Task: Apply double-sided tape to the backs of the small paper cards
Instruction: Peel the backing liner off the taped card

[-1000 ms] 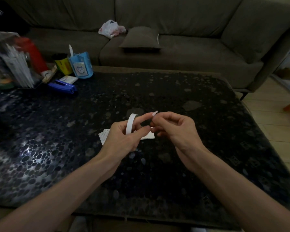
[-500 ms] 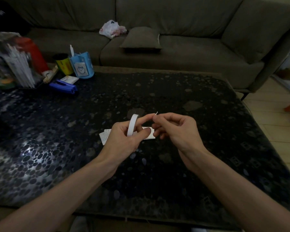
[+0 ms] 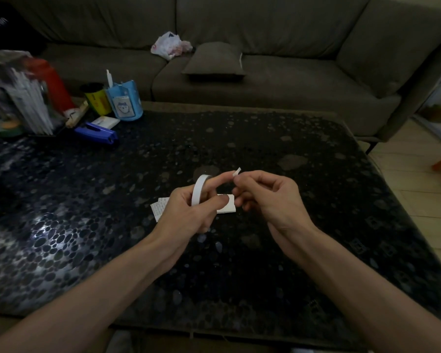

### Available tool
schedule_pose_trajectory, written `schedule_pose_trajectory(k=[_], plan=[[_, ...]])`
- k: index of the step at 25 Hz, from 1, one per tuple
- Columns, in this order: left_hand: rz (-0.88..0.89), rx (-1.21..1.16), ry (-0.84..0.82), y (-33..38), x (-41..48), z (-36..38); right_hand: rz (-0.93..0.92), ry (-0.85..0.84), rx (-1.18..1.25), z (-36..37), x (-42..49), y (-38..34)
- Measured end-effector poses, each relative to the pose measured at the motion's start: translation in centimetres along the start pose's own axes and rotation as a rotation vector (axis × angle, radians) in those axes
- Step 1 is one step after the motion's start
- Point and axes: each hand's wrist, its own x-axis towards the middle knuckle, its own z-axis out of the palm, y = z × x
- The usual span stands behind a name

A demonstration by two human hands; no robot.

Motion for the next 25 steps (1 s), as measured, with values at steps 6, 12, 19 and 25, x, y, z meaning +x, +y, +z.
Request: schedule_pose_trajectory(k=[6,12,19,25], plan=[[-0.112,-0.186,-0.034,0.37,0.03,-0.38,-0.054,-0.003,-0.12,0.02,0.07,0.36],[-0.149,-0.188,0.039,0.46,-0.12,-0.04,-0.09,0.009,-0.171,0.2,0.06,0.73],[-0.109,-0.014,0.078,0.68,-0.14,-0.1,-0.296,0.12,-0.462,0.23,-0.4,0.98],[0.087,0.292,0.119,0.38,-0.23,-0.15,-0.332,0.105,-0.449,0.04,-0.43,0.89]])
